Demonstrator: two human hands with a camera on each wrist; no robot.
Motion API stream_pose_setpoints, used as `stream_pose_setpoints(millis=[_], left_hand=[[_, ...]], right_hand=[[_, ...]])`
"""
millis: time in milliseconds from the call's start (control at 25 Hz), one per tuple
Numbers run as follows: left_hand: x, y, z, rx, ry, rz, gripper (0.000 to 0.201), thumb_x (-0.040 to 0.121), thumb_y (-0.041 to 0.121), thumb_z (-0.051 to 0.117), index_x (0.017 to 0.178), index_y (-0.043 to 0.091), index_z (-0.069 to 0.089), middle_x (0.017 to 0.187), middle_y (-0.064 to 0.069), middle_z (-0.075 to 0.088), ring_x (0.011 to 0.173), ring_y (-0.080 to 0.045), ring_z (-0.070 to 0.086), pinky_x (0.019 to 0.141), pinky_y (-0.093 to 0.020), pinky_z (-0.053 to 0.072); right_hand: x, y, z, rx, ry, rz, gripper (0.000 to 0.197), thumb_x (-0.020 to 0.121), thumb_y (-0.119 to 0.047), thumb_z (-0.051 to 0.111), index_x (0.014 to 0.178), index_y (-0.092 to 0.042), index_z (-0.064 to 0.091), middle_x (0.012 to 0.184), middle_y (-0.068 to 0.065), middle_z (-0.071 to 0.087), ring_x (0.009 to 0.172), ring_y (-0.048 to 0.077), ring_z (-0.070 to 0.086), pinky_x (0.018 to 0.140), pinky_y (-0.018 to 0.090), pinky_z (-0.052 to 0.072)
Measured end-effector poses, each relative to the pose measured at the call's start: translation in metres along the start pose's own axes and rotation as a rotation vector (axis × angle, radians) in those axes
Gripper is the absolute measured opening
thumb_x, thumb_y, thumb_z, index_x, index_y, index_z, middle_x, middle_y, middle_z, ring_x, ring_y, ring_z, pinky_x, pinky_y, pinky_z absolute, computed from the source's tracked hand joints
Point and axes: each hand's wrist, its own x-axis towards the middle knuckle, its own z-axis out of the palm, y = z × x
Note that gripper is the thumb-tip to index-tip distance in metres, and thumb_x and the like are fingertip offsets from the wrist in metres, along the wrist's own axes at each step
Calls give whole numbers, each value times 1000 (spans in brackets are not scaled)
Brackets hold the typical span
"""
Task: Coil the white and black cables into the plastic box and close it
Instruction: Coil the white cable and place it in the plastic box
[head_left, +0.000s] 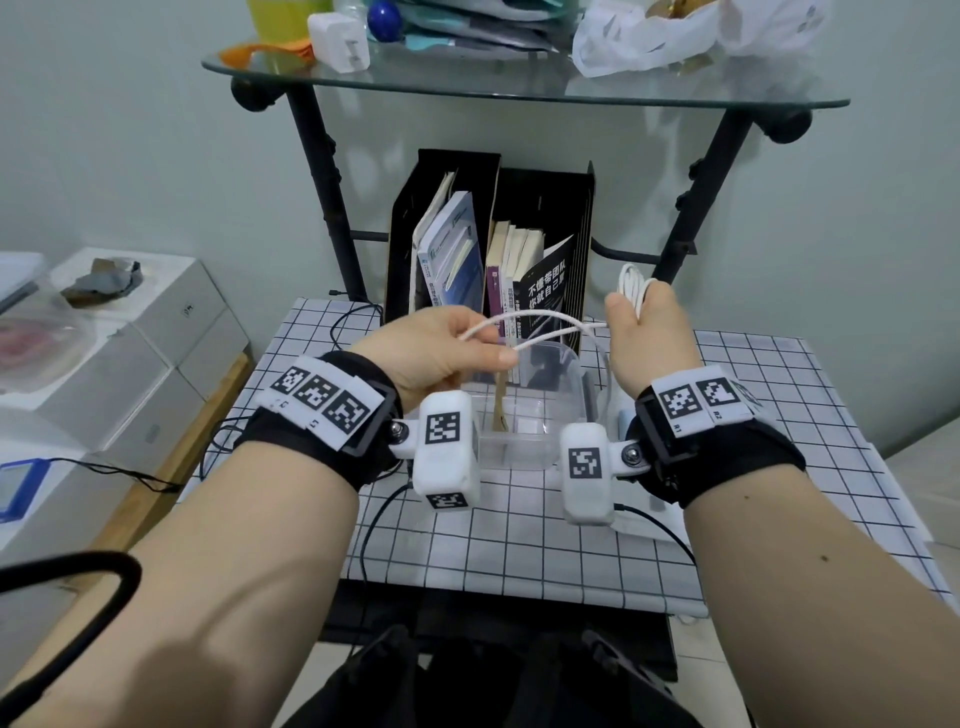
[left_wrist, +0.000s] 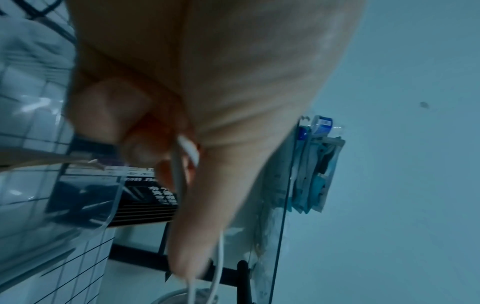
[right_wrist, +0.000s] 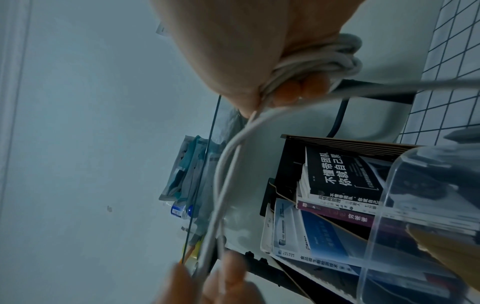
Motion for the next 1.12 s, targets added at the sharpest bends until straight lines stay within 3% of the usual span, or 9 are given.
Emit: stream_pose_setpoints(millis=[80,200,320,480,600,680,840,1000,1120], left_hand=[[0,3,-3,-40,112,95,23,77,-1,71,83,17,58,60,6,50,43,-4,46,38,-15,34],[1,4,-7,42,184,224,34,78,-8,63,68,24,68,65,8,60,59,-9,51,57,-22,41],[-3,6,-8,149,91,354,44,78,-10,59,55,25,70,77,10,66,74,-7,58,71,-22,44],[-8,11,-6,326,-70,318,43,78,-11,58,52,22,69,105,12,67,101,-7,62,88,-22,49],[-6,9,-12,636,-107,202,27,86,1,59,70,16,75,114,14,64,105,-1,58,95,-17,41],[-2,6,-15,863,-83,79,35,91,0,49,91,24,75,122,11,60,100,-4,58,89,-19,43],[8,1,-10,1169,-64,-67,53,91,-1,35,139,19,45,129,-5,56,108,-20,55,81,-25,43],[18,-6,-14,1001,37,-102,66,90,2,35,149,25,16,129,-10,48,84,-24,56,61,-29,46],[19,-7,-18,806,133,-60,68,90,0,36,148,32,21,131,-3,41,87,-23,55,59,-24,43]], right_hand=[[-1,2,2,-30,-21,21,30,101,-28,40,110,-1,46,91,9,48,72,23,44,61,30,28],[1,6,7,-57,-30,65,33,101,-29,40,114,0,47,94,9,48,77,25,45,65,29,30],[7,10,7,-59,-17,101,37,100,-29,40,116,3,48,96,11,50,83,27,46,69,31,31],[21,15,3,-34,21,184,35,98,-30,41,111,0,52,102,19,59,90,34,59,68,30,33],[28,14,-5,20,26,214,29,96,-31,41,99,-5,55,99,21,65,82,32,61,67,32,41],[30,13,-10,11,7,198,33,95,-32,40,92,-4,57,95,22,67,75,31,57,72,38,47],[27,6,-17,-32,-69,108,40,94,-36,40,82,-2,58,74,18,60,64,30,55,70,42,49],[6,-10,-28,90,-308,34,41,82,-53,62,63,-17,55,45,-6,51,46,14,46,51,25,37],[1,-12,-32,55,-504,14,35,68,-49,79,68,-17,66,40,-9,49,38,8,42,45,22,34]])
